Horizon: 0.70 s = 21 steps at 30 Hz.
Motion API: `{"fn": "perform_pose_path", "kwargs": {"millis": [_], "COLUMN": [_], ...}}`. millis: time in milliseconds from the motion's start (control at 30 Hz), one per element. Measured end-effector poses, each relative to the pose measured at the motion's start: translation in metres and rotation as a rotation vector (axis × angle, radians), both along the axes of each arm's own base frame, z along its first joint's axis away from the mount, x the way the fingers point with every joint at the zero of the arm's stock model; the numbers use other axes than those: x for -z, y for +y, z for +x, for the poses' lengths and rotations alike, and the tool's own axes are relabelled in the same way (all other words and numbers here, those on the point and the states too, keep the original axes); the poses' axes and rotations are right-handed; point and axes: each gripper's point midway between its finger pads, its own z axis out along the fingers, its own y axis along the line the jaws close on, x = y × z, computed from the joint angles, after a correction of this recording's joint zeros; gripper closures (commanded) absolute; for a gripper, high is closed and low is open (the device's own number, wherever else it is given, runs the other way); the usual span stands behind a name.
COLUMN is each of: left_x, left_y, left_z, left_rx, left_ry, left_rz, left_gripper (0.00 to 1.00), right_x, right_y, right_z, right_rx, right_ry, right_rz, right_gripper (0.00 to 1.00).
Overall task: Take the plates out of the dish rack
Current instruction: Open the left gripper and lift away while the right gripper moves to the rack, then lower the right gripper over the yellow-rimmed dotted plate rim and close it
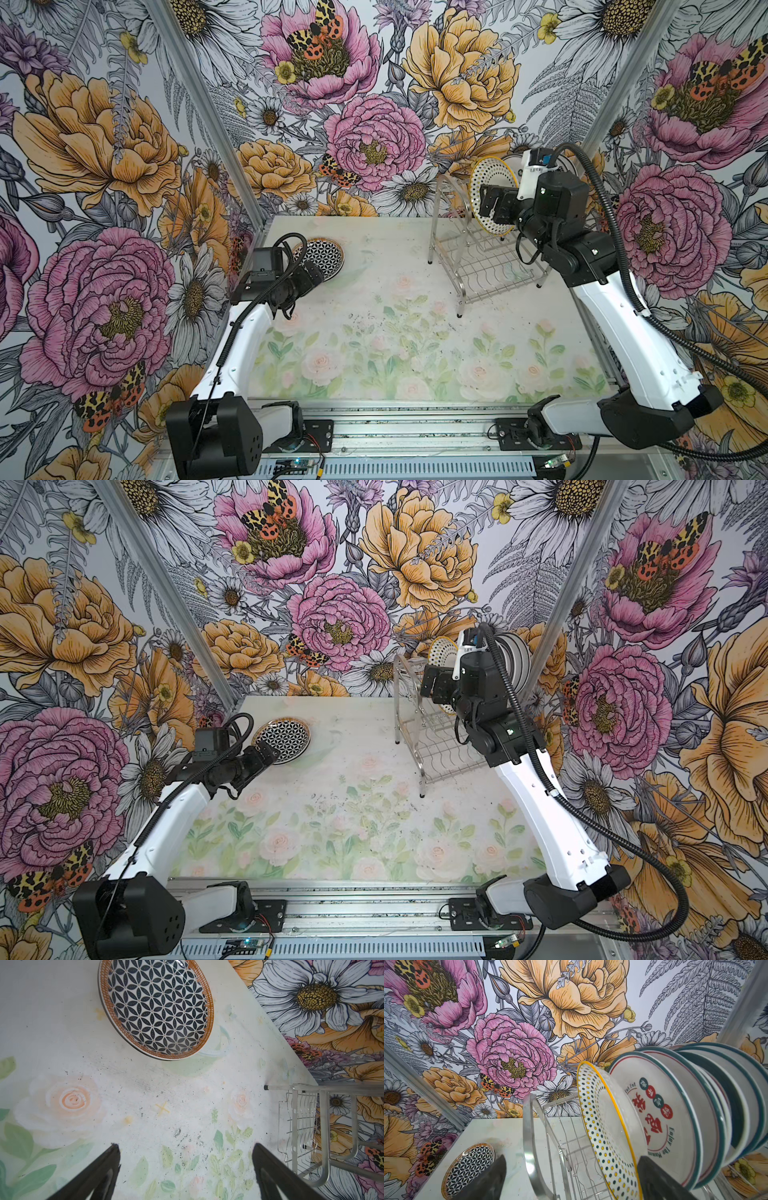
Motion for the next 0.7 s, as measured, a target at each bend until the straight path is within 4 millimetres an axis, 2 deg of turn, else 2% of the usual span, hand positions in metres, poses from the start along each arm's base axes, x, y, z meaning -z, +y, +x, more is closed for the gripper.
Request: {"fn": "perform_pose_path", "kwargs": {"millis": [133, 500, 700], "left_x": [0.000, 0.001, -0.002], "left_y": [-0.011, -0.018, -0.020], "left_z": [-0.001, -0.001, 0.002], "left_rx": [0.023, 0.024, 0.025], "left_ry": [0.002, 0.005, 0.002], "left_rz": [0.007, 0.017, 0.017], "left_gripper": [0.01, 0.01, 0.01], "right_x": [0.002, 0.002, 0.019], "right_y": [-0.011, -0.037, -0.037], "right_z": [0.003, 0.010, 0.025], "right_rx": [0.031, 0.091, 0.090], "right_ry": [0.004, 0.007, 0.048], "right_rz": [-0.017, -0.029, -0.050], "right_gripper": [0.01, 0.02, 0.08]}}
